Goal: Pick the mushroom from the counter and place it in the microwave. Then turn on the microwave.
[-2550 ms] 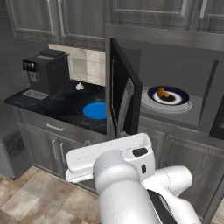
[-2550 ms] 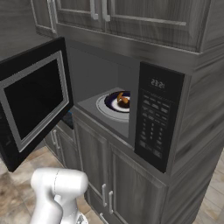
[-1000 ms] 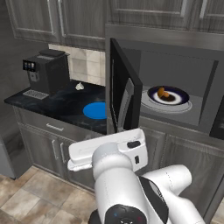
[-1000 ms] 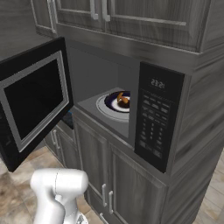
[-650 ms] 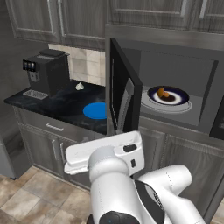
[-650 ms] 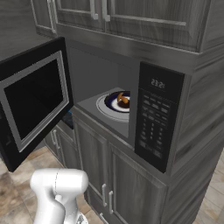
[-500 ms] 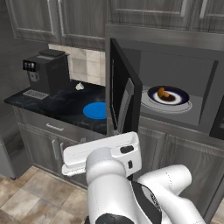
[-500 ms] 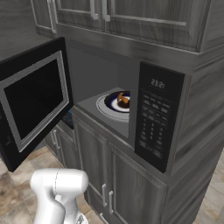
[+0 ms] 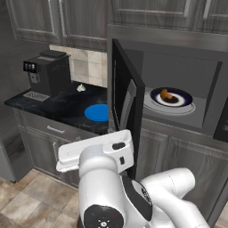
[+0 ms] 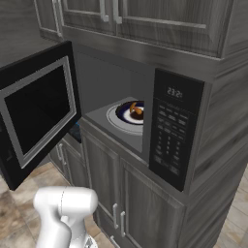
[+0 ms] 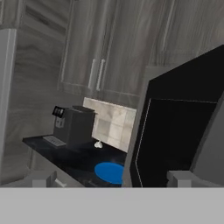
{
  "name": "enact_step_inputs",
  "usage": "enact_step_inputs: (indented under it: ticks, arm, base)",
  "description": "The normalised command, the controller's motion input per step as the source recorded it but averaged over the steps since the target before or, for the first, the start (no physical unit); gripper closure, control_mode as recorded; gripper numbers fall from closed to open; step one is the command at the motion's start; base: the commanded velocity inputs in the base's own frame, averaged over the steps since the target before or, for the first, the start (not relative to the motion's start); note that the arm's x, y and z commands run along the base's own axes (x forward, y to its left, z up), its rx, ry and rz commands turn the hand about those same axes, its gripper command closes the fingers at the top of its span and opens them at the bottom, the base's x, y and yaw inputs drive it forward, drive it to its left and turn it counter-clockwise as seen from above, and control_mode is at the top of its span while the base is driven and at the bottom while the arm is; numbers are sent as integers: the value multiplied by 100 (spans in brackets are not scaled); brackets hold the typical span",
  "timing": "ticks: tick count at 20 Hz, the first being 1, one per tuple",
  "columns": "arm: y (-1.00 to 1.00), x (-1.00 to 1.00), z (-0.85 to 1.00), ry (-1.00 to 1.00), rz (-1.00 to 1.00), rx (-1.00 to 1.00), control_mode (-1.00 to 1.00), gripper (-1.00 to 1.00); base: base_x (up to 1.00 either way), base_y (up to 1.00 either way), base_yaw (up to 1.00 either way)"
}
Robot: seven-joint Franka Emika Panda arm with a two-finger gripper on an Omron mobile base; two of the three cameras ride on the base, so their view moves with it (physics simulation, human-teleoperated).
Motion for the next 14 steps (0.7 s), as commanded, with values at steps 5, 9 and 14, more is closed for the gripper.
enact_step_inputs:
  ticks: [5, 9, 14]
  arm:
    - [0, 34, -8, 0, 0, 0, -100, -100]
    - [2, 29, -10, 0, 0, 0, -100, -100]
    - [0, 25, -10, 0, 0, 0, -100, -100]
  base:
    - [0, 0, 0]
    - [0, 0, 0]
    - [0, 0, 0]
